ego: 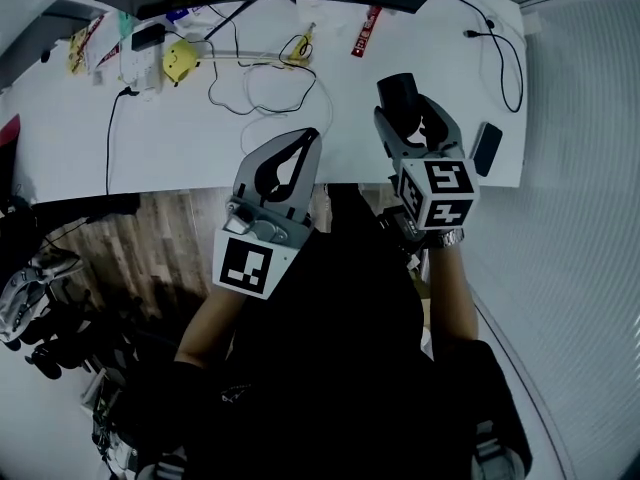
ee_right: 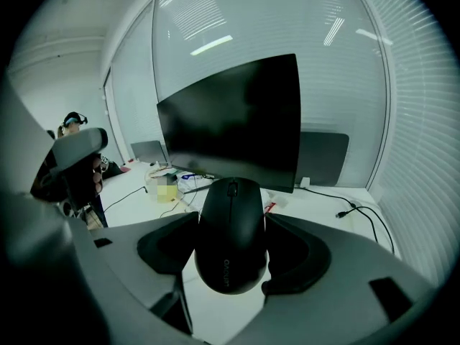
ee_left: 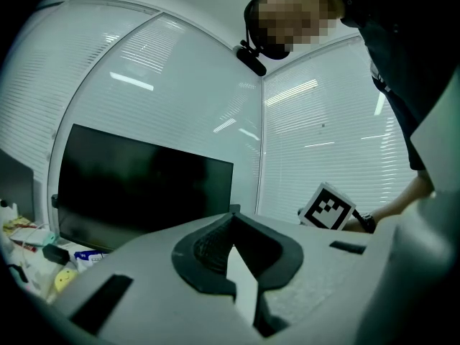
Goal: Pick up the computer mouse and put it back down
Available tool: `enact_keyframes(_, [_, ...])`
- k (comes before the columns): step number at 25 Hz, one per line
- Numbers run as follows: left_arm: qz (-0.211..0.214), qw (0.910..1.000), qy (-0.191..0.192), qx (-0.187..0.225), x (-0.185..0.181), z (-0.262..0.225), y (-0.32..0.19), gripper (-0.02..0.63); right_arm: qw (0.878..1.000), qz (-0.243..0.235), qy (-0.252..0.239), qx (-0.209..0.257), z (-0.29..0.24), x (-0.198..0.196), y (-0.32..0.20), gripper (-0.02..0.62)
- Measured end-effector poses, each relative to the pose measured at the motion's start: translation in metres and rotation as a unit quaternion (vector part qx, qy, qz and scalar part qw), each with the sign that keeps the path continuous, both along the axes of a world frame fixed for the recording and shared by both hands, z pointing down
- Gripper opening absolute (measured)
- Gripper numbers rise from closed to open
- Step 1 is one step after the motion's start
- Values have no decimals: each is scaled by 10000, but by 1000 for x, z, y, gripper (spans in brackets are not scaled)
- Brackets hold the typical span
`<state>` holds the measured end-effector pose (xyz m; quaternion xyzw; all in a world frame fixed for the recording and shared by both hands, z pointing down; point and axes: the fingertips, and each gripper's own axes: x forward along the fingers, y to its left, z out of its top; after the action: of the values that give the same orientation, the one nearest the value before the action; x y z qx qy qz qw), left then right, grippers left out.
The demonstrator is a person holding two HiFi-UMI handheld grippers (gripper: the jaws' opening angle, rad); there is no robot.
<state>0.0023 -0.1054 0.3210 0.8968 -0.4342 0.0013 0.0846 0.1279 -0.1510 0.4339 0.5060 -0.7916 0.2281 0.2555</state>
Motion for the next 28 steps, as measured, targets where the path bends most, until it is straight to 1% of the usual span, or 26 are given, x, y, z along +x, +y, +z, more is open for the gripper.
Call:
enact_keyframes(7, [23,9999,-116,-95,11,14,-1,2,9985,-80,-80,-527,52,-4,-1,287])
enact_keyframes(12, [-79,9996,-122,-262,8,27,-3,2,9967,-191,211,-766,90,-6,-1,287])
enact_keyframes(18, [-101,9993,-176,-317,6,35,-9,2,9908,-316,629,-1156,140,-4,6,287])
enact_keyframes(23, [-112,9992,-170,-342,8,39,-10,2,9862,-332,739,-1442,169,-3,15,287])
enact_keyframes(28, [-50,9989,-207,-417,11,45,-9,2,9825,-375,896,-1589,188,-6,18,287])
